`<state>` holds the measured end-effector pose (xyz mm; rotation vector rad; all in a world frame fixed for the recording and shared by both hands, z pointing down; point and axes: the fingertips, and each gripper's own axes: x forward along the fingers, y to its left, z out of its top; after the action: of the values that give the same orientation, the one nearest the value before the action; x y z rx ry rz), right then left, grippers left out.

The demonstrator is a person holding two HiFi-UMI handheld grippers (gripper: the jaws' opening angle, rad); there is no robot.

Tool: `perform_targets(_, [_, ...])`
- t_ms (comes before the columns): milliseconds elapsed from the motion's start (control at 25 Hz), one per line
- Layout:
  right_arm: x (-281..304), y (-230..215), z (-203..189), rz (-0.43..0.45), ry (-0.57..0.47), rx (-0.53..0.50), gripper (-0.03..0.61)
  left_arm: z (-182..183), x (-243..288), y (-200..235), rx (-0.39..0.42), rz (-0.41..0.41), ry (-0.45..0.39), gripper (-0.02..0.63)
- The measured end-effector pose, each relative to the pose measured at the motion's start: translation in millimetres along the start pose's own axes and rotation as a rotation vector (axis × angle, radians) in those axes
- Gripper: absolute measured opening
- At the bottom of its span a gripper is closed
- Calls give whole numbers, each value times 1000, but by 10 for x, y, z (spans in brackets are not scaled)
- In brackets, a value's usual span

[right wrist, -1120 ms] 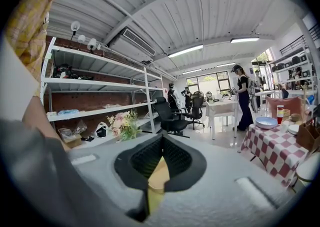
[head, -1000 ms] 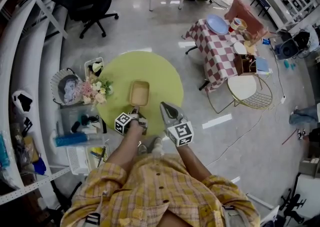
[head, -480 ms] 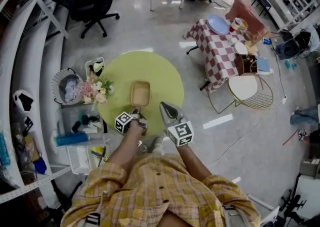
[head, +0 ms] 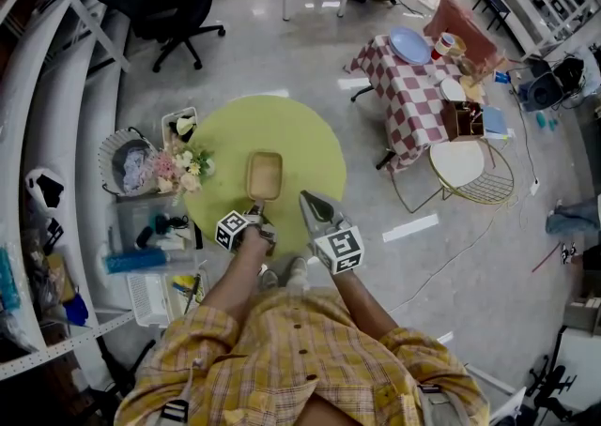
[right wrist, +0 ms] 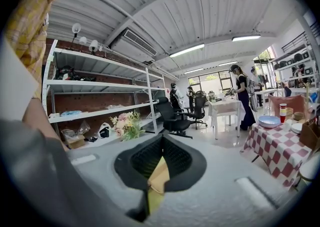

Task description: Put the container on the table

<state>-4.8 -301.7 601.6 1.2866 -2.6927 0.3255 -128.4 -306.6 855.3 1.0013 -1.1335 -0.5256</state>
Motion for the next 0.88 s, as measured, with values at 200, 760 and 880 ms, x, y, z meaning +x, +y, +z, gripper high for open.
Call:
perform_targets(200, [-41,29,3,-5,1,1,-3,-18,-47,-101,17,-34,0,57])
perform_targets(760, [-224,146,43,-21,-17,-10,-3,-138,-346,-511,90,-180,9,8])
perform_targets(880, [-277,187,39,-32,-16,-11,-3,-159,-449,-553,99,-215,18,6])
